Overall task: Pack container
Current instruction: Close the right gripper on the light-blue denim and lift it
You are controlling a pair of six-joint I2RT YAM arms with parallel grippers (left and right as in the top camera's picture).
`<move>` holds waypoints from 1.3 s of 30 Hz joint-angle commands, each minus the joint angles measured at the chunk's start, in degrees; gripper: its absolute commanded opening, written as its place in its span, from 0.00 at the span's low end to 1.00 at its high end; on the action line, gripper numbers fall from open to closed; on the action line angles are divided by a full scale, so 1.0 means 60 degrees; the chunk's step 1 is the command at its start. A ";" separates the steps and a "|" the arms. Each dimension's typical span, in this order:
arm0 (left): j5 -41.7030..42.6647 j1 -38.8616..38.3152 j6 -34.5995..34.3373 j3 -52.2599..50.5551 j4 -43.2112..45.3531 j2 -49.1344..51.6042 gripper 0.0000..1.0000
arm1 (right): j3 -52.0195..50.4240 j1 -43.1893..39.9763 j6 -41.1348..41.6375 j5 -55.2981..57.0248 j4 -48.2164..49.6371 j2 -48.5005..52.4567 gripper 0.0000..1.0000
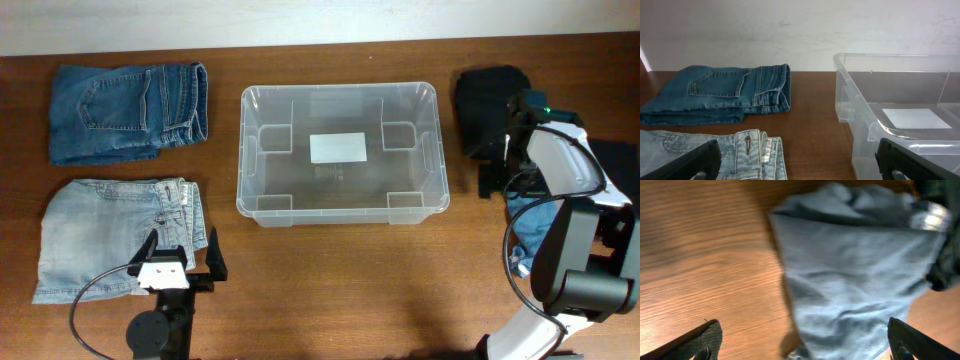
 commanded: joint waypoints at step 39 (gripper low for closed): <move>0.0102 0.0058 0.0117 -0.0040 -0.0018 -0.0047 1.00 | -0.2208 -0.0302 -0.0047 0.0357 0.2452 0.0812 0.99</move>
